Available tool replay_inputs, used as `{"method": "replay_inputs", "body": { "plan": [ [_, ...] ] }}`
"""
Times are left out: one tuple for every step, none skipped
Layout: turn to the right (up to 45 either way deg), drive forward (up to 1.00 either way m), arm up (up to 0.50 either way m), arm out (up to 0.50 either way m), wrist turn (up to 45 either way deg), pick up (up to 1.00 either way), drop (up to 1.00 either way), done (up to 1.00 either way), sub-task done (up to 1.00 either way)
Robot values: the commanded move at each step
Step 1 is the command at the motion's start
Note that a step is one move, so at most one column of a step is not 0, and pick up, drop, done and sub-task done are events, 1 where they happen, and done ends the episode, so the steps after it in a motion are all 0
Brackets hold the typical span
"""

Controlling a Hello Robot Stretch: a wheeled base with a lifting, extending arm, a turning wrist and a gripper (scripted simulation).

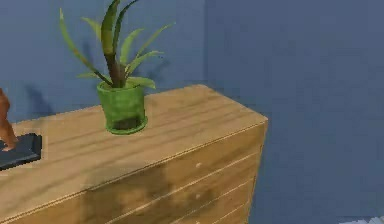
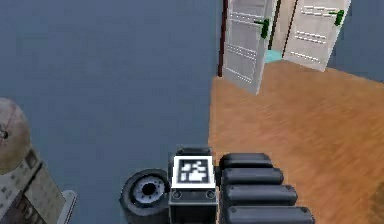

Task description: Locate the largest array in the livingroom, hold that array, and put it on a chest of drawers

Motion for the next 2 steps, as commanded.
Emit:
{"method": "replay_inputs", "body": {
  "plan": [
    [-33.0,0.00,0.00,0.00,0.0,0.00,0.00,0.00,0.00],
    [-45.0,0.00,0.00,0.00,0.0,0.00,0.00,0.00,0.00]
  ]
}}
